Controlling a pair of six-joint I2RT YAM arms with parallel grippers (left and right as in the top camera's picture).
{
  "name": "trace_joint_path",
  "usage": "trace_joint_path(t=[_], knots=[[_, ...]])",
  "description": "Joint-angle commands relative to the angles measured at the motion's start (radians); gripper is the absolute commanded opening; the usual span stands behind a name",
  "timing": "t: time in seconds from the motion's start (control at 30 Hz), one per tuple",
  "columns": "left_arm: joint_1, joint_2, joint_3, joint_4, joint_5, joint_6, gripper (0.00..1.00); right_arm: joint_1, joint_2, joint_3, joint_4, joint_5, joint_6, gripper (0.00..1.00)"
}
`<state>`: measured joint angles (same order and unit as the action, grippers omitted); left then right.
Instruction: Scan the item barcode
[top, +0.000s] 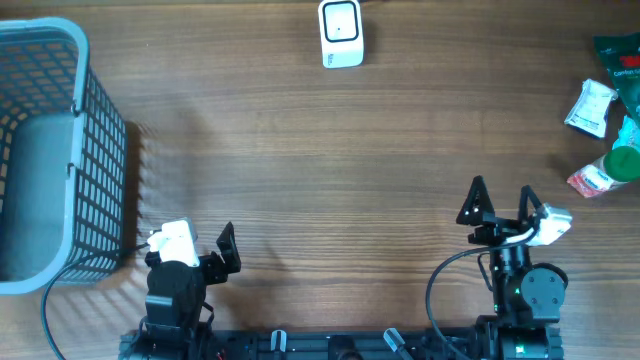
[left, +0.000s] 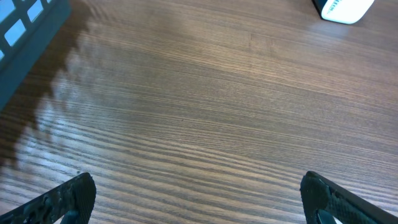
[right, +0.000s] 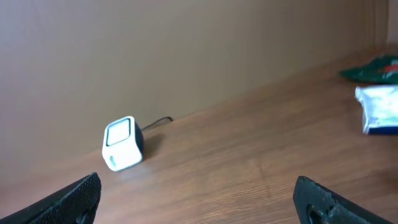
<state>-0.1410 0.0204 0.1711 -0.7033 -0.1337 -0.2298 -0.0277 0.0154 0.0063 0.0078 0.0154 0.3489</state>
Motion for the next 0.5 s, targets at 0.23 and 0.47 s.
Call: trace_joint_path(t=[0.23,0.47], knots=[[0.006,-0.004,-0.006,0.003,-0.01,0.013,1.0,0.005,-0.013,-0.001,-0.002,-0.024,-0.348,1.0],[0.006,-0.004,-0.006,0.003,-0.01,0.013,1.0,0.005,-0.012,-0.001,-0.001,-0.024,-0.348,1.0]])
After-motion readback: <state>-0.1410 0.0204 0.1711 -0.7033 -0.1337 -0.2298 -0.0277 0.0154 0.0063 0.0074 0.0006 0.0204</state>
